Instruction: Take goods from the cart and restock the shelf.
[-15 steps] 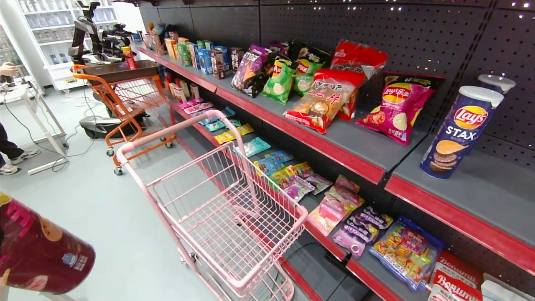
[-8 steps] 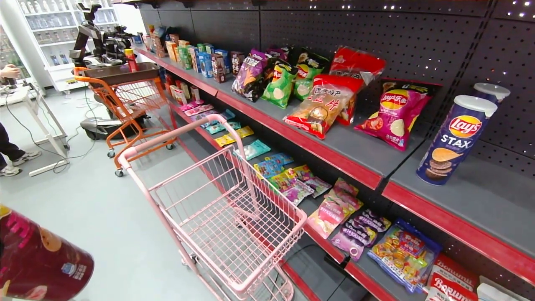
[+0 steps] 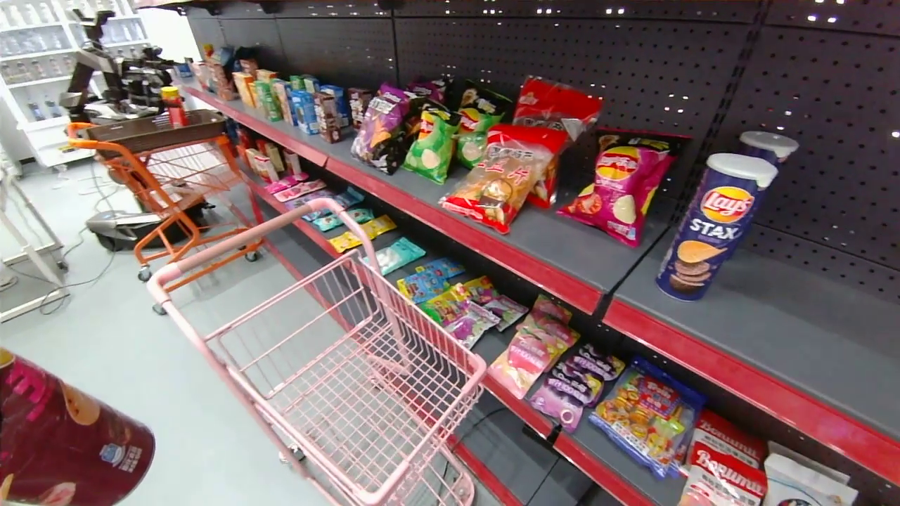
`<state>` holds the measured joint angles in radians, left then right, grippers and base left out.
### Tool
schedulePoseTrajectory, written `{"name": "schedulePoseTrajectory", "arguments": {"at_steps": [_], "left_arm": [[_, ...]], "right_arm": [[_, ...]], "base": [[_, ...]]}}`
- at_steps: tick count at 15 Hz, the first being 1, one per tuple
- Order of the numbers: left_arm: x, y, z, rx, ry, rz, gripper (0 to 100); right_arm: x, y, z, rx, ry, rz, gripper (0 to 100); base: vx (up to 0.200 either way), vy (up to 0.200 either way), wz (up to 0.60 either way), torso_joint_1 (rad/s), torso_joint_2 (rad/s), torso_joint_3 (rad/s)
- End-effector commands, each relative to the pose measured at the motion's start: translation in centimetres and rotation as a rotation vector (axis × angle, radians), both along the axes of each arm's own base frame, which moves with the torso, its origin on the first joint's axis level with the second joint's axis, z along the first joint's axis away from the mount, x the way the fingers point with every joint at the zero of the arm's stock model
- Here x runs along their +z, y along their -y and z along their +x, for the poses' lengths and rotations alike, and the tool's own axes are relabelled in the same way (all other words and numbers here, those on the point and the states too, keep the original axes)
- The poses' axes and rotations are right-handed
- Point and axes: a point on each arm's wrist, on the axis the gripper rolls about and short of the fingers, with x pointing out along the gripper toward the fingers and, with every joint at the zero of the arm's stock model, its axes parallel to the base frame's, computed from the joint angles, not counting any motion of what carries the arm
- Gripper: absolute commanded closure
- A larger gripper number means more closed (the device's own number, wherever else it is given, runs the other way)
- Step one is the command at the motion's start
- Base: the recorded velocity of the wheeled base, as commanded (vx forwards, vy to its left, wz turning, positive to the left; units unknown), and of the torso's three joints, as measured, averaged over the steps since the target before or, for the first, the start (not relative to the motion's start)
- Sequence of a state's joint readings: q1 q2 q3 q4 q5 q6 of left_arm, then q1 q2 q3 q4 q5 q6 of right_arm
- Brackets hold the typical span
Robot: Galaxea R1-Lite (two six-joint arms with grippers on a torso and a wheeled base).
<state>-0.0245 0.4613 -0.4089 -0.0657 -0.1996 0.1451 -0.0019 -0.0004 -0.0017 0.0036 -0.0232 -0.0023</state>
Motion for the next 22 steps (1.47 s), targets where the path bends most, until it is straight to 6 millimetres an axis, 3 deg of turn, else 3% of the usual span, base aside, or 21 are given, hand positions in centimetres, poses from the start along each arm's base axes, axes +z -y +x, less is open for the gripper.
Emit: {"name": "schedulePoseTrajectory", "arguments": {"at_steps": [1, 14, 22], "left_arm": [[-0.03, 0.0, 0.05, 0.0, -0.003, -0.001, 100], [-0.41, -0.01, 0.03, 0.004, -0.019, 0.076, 100], [-0.7, -0.05, -0.02, 0.021, -0.038, 0.13, 100]], "right_arm": [[0.0, 0.0, 0.0, 0.001, 0.0, -0.001, 0], [0.0, 0.0, 0.0, 0.001, 0.0, -0.001, 0], [0.0, 0.0, 0.0, 0.002, 0.0, -0.001, 0]], "base": [[0.0, 0.0, -0.6, 0.017, 0.0, -0.007], [0.0, 0.0, -0.6, 0.001, 0.0, 0.004], [0.0, 0.0, 0.0, 0.0, 0.0, 0.0]]}}
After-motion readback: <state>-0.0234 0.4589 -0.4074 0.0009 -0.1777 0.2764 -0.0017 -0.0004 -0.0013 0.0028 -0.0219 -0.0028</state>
